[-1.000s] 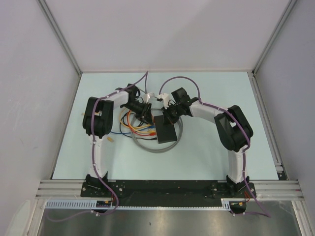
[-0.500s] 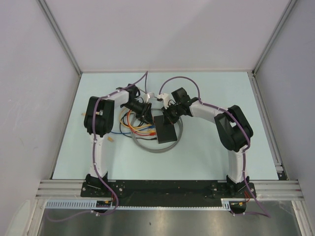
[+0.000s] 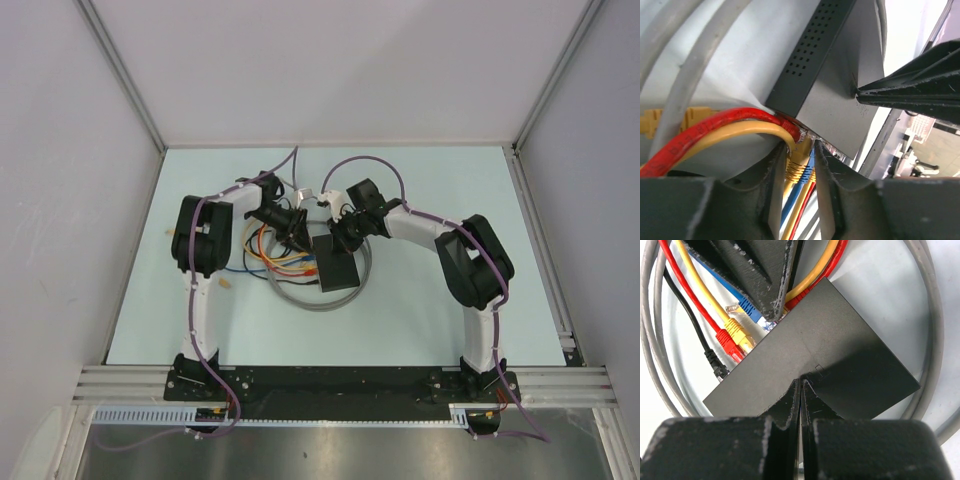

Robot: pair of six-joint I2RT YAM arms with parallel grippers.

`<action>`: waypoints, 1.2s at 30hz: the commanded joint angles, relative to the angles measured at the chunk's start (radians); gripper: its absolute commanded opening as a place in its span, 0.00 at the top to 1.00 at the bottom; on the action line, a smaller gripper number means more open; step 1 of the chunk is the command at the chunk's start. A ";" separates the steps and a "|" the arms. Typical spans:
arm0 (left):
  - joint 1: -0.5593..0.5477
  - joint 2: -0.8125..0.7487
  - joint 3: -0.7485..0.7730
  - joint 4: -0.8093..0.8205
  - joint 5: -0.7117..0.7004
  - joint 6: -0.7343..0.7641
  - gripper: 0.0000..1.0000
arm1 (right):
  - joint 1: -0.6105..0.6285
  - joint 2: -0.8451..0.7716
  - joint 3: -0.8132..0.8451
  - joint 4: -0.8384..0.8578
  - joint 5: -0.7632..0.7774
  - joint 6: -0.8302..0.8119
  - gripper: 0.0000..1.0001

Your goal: Pull the plug from the switch port

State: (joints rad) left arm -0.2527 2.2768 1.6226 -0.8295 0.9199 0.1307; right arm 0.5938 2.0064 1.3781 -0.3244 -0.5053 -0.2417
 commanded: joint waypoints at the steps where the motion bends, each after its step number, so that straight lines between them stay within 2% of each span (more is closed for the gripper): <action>1: -0.023 0.036 0.028 0.029 0.059 -0.019 0.70 | 0.017 0.034 -0.047 -0.117 0.071 -0.028 1.00; 7: -0.033 0.039 0.029 0.040 0.014 -0.043 0.79 | 0.024 0.032 -0.047 -0.114 0.077 -0.034 1.00; 10: -0.042 0.030 0.029 0.040 -0.032 -0.048 0.92 | 0.029 0.032 -0.047 -0.117 0.079 -0.039 1.00; 11: -0.048 0.027 0.029 0.040 -0.047 -0.051 1.00 | 0.032 0.032 -0.047 -0.117 0.082 -0.041 1.00; 15: -0.065 0.000 0.026 0.027 -0.194 -0.056 1.00 | 0.035 0.034 -0.047 -0.119 0.085 -0.042 1.00; 19: -0.074 -0.010 0.028 0.010 -0.276 -0.020 1.00 | 0.037 0.037 -0.048 -0.117 0.085 -0.044 1.00; 24: -0.066 0.010 0.016 -0.030 -0.222 0.047 1.00 | 0.038 0.035 -0.047 -0.120 0.087 -0.048 1.00; 26: -0.062 0.019 0.011 -0.017 -0.242 0.052 1.00 | 0.038 0.035 -0.048 -0.120 0.086 -0.050 1.00; 33: -0.028 0.122 0.256 -0.184 -0.179 0.161 1.00 | 0.041 0.035 -0.047 -0.119 0.083 -0.050 1.00; 36: -0.013 0.116 0.219 -0.192 -0.165 0.188 1.00 | 0.046 0.035 -0.047 -0.119 0.085 -0.054 1.00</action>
State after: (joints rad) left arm -0.2813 2.3699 1.8309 -1.0657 0.8089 0.2077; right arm 0.6136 2.0026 1.3781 -0.3256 -0.4740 -0.2684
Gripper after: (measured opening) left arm 0.240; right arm 0.009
